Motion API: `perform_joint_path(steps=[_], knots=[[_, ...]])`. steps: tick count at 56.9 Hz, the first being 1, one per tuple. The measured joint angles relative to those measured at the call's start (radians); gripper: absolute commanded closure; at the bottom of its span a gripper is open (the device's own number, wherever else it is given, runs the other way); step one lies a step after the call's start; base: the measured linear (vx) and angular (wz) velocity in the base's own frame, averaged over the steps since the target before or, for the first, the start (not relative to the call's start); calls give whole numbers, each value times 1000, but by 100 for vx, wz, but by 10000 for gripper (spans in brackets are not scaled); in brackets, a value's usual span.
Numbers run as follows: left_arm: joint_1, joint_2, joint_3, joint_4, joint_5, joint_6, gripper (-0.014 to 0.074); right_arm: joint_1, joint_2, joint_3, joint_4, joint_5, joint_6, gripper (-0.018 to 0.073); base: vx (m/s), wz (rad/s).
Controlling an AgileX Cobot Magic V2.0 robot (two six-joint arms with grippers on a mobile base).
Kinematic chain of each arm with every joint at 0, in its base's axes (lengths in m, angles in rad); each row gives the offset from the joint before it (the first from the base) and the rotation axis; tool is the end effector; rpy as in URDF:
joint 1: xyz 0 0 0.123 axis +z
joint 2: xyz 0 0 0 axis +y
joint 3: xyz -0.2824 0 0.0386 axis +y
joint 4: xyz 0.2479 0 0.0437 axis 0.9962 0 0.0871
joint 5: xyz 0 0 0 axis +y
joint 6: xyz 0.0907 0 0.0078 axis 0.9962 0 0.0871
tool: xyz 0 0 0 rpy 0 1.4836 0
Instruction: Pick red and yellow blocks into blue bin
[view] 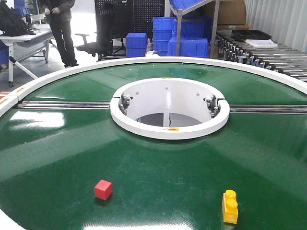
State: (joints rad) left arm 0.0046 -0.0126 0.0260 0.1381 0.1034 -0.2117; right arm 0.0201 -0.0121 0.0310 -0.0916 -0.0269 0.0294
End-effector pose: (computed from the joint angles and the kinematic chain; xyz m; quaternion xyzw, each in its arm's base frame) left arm 0.0566 0.0016 0.1957 -0.0332 0.7164 -0.0192 0.6967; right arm 0.0565 0.0013 0.2057 -0.0286 0.6721 -0.0147 0.7398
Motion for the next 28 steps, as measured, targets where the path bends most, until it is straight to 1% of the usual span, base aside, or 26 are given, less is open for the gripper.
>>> perform_joint_path(steps=[28], knots=[[0, 0, 0, 0, 0, 0, 595, 0, 0, 0, 0, 0, 0, 570, 0, 0]])
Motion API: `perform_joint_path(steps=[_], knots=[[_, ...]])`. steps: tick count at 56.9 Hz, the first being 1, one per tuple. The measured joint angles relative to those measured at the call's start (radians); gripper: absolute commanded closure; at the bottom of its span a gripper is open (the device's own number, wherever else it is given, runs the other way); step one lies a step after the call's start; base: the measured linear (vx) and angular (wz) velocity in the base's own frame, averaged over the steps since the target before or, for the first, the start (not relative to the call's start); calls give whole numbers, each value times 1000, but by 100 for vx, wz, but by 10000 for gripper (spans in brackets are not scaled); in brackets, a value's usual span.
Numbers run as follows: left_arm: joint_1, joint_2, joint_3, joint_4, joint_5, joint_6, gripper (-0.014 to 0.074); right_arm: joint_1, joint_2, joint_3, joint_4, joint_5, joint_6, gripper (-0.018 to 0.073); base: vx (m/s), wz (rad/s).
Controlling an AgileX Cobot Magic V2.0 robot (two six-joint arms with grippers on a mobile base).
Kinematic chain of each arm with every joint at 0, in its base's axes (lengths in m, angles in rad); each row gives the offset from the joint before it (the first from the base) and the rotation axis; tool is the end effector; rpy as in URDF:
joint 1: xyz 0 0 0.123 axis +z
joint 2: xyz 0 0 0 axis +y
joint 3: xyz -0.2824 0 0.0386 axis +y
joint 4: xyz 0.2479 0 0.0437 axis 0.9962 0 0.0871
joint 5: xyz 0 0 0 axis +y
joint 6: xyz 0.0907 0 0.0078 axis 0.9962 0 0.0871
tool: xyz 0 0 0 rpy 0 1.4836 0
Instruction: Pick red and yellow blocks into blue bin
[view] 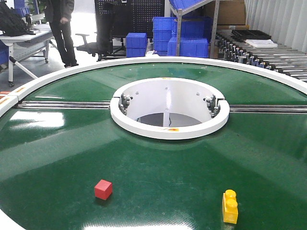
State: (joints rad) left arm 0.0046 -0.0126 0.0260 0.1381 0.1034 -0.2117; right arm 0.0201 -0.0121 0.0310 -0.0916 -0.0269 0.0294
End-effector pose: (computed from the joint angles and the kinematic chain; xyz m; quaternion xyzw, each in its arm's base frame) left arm 0.0566 0.0016 0.1957 -0.0332 0.7164 -0.0192 0.6967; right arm 0.0565 0.0013 0.2057 -0.0286 0.6721 -0.0147 0.7398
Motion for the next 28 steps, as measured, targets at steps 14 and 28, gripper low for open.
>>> perform_joint_path(steps=[14, 28], knots=[[0, 0, 0, 0, 0, 0, 595, 0, 0, 0, 0, 0, 0, 570, 0, 0], [0, 0, -9, -4, -25, 0, 595, 0, 0, 0, 0, -22, 0, 570, 0, 0]])
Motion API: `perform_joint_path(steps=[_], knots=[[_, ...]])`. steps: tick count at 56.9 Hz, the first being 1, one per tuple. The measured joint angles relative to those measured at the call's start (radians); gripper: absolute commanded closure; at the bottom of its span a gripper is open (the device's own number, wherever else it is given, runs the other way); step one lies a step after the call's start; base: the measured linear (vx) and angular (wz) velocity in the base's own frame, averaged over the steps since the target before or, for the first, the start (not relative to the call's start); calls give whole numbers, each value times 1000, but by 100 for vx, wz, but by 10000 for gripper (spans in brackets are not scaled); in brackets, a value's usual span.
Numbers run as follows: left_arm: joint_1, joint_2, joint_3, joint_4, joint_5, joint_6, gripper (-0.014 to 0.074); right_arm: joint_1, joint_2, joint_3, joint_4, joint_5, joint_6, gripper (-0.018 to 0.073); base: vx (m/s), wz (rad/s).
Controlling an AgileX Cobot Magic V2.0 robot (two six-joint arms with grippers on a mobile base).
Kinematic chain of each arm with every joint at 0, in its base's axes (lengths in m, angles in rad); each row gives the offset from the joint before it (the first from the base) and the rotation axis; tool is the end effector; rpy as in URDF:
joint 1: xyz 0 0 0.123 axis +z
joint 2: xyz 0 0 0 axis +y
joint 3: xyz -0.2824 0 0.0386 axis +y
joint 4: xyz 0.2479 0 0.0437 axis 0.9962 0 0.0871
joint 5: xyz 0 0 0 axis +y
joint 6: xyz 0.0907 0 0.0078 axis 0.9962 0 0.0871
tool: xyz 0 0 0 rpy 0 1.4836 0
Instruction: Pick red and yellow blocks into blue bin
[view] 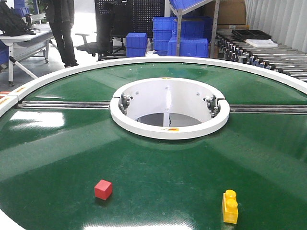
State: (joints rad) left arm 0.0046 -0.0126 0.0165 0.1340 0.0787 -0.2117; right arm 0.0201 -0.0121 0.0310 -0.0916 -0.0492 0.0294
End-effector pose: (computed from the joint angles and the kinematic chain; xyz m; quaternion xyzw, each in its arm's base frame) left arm 0.0562 0.0012 0.2011 -0.0329 0.7045 -0.0224 0.7086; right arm 0.0562 0.0015 0.2077 -0.0290 0.6638 -0.0142 0.7472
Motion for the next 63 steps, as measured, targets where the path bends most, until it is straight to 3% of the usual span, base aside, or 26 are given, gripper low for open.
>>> perform_joint_path(steps=[9, 14, 19, 29, 36, 42, 55, 63], knots=[[0, 0, -161, -7, -40, 0, 595, 0, 0, -119, 0, 40, 1, 570, 0, 0], [0, 0, -294, -7, 4, 1, 595, 0, 1, -247, 0, 113, 1, 570, 0, 0], [0, 29, -430, -7, 124, 3, 595, 0, 45, -389, -1, 249, 1, 570, 0, 0], [-1, 224, -654, 27, 473, 37, 595, 0, 242, -600, -19, 546, 0, 570, 0, 0], [-1, 335, -681, 31, 635, 119, 595, 0, 368, -643, -20, 701, 0, 570, 0, 0], [-1, 410, -677, 20, 729, 143, 595, 0, 480, -645, -16, 774, 3, 570, 0, 0], [-1, 447, -677, -79, 759, 149, 589, 0, 613, -645, -13, 815, 4, 551, 0, 0], [-1, 451, -677, -87, 762, 151, 471, 0, 648, -645, -13, 818, 2, 409, 0, 0]])
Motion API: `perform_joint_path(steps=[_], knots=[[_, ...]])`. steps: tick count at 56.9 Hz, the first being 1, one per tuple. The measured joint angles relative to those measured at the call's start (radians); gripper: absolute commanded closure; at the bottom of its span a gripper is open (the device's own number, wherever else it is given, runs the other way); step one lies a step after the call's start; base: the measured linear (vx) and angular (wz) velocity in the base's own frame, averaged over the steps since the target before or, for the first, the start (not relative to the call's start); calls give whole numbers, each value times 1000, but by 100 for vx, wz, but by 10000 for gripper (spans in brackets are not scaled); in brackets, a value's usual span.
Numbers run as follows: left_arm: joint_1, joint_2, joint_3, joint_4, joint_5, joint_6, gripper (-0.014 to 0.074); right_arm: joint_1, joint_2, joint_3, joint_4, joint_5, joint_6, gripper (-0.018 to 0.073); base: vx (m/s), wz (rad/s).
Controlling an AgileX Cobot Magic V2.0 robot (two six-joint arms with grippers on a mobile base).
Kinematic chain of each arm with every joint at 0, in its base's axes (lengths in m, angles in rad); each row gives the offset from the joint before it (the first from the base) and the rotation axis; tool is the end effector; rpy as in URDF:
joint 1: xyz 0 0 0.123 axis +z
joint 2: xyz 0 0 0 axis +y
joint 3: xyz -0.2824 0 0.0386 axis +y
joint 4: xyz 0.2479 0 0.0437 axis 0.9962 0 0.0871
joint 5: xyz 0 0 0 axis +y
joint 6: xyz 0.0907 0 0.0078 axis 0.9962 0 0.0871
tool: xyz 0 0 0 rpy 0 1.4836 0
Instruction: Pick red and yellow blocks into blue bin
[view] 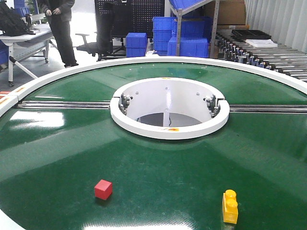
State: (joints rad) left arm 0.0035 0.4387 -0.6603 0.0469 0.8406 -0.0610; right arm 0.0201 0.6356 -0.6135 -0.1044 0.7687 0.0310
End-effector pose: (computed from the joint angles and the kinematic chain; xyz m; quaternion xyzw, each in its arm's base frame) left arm 0.0713 0.0034 0.3288 -0.0231 0.8675 0.0087 0.4968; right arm 0.1139 -0.0043 0.3013 -0.0139 0.9063 -0.0379 0.4207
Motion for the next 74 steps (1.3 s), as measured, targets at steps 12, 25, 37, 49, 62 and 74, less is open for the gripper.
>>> perform_joint_path(steps=[12, 25, 37, 49, 62, 74], knots=[[0, 0, 0, -3, 5, 0, 97, 0, 8, 0, 0, 0, -17, 24, 0, 0], [-82, 10, 0, -24, -10, 13, -79, 20, 35, -16, 35, -20, -61, -150, 0, 0], [-183, 78, 0, -30, -15, 28, -37, 147, 253, -127, 48, -19, -77, -111, 0, 0], [-193, 97, 0, -30, -19, 30, 37, 162, 611, -321, 27, -4, 65, -83, 0, 0], [-193, 97, 0, -30, -18, 33, 81, 136, 1001, -582, 39, 70, 160, -65, 0, 0], [-193, 97, 0, -30, -15, 33, 81, 135, 1290, -814, 47, 161, 148, -32, 0, 0]])
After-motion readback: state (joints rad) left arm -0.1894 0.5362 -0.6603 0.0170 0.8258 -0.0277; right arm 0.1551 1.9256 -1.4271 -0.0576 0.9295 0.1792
